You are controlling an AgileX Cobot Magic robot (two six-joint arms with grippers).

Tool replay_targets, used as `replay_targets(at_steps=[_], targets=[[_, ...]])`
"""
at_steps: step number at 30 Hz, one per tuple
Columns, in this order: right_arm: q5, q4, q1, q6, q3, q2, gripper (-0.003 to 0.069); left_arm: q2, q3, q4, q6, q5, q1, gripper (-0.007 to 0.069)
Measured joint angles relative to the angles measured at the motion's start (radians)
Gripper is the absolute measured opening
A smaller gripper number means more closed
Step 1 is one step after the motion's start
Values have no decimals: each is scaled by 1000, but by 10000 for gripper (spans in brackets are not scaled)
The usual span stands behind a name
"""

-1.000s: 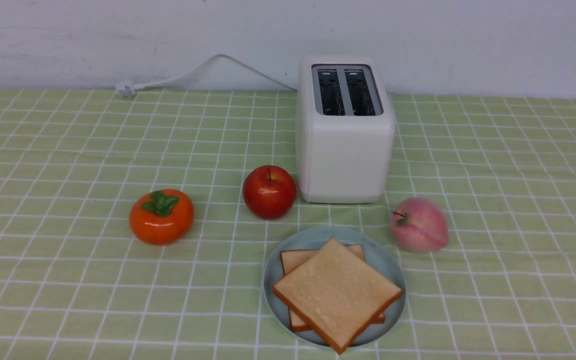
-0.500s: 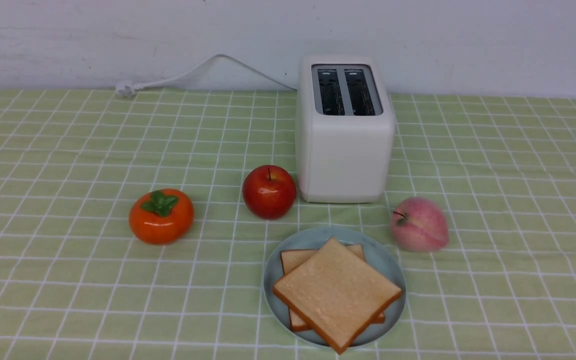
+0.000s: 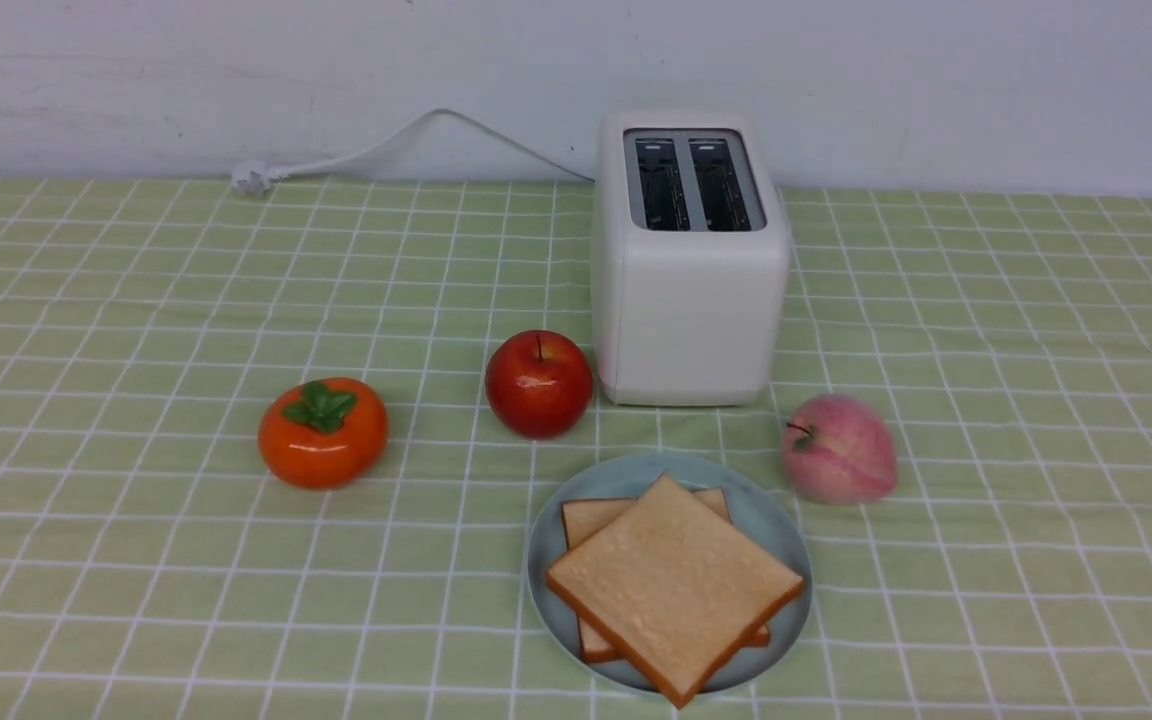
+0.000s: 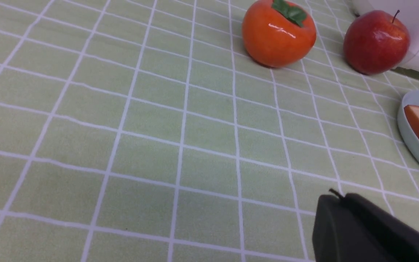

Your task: Take toasted bread from bread machine on green coffee tablecloth place on plate.

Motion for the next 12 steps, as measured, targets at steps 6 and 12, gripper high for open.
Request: replay_targets(at_steps=[6, 12], targets=[[0, 0, 0, 0, 0, 0, 57, 0, 0, 0, 0, 1, 0, -11], [0, 0, 0, 0, 0, 0, 67, 0, 0, 0, 0, 0, 0, -9]])
